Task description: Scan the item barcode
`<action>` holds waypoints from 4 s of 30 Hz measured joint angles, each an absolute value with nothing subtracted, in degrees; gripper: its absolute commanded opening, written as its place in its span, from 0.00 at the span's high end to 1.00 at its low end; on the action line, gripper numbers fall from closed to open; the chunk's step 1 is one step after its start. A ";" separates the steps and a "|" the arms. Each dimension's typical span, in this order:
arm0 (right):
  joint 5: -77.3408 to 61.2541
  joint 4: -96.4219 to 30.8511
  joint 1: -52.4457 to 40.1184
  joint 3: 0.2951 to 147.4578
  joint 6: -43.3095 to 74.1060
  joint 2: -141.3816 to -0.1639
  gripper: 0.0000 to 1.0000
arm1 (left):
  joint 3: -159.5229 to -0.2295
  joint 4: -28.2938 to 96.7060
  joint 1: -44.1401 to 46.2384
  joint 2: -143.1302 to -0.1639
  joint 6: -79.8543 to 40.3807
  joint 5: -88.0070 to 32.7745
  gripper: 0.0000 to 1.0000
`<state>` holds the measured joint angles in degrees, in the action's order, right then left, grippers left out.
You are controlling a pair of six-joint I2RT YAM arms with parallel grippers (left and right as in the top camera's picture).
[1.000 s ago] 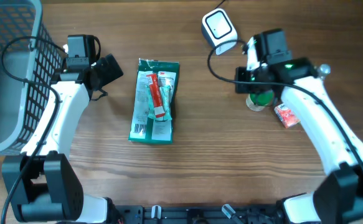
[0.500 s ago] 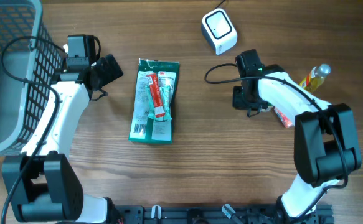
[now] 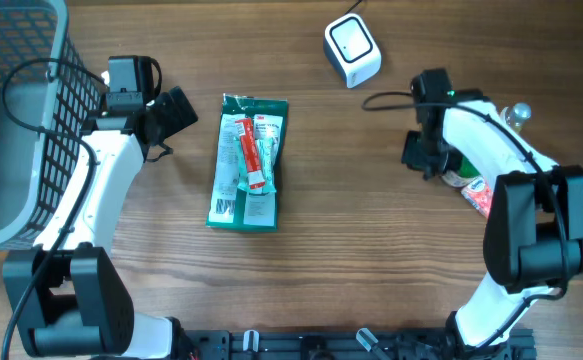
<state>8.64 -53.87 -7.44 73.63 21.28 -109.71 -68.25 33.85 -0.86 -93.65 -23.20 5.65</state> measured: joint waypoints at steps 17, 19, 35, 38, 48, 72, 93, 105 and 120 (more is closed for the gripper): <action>-28.93 -49.60 -26.20 77.52 20.80 -101.93 0.67 | -68.25 33.85 -0.86 -93.65 -23.20 5.65 0.00; -29.21 -47.97 -28.80 77.52 22.50 -101.93 0.67 | -68.25 33.85 -0.86 -93.65 -23.20 5.65 0.00; -29.63 -44.40 -31.64 77.52 27.00 -101.93 0.56 | -68.25 33.85 -0.86 -93.65 -23.20 5.65 0.00; -29.43 -44.12 -31.64 77.52 27.00 -101.93 0.55 | -68.25 33.85 -0.86 -93.62 -23.20 5.65 0.00; -29.08 -41.95 -33.19 77.49 27.00 -101.93 0.48 | -68.25 33.85 -0.86 -93.65 -23.20 5.65 0.00; -30.06 -32.45 -35.97 76.20 32.99 -101.93 0.03 | -68.25 33.85 -0.86 -93.62 -23.20 5.65 0.00; -25.71 -27.70 -37.82 76.20 34.96 -102.10 0.51 | -68.25 33.87 -0.86 -93.65 -23.20 5.65 0.00; -20.23 -23.33 -41.32 76.20 37.69 -110.00 0.53 | -68.25 33.85 -0.86 -93.65 -23.20 5.65 0.00; -17.28 -22.81 -41.60 76.20 38.39 -114.17 0.54 | -68.25 33.87 -0.86 -93.62 -23.20 5.65 0.00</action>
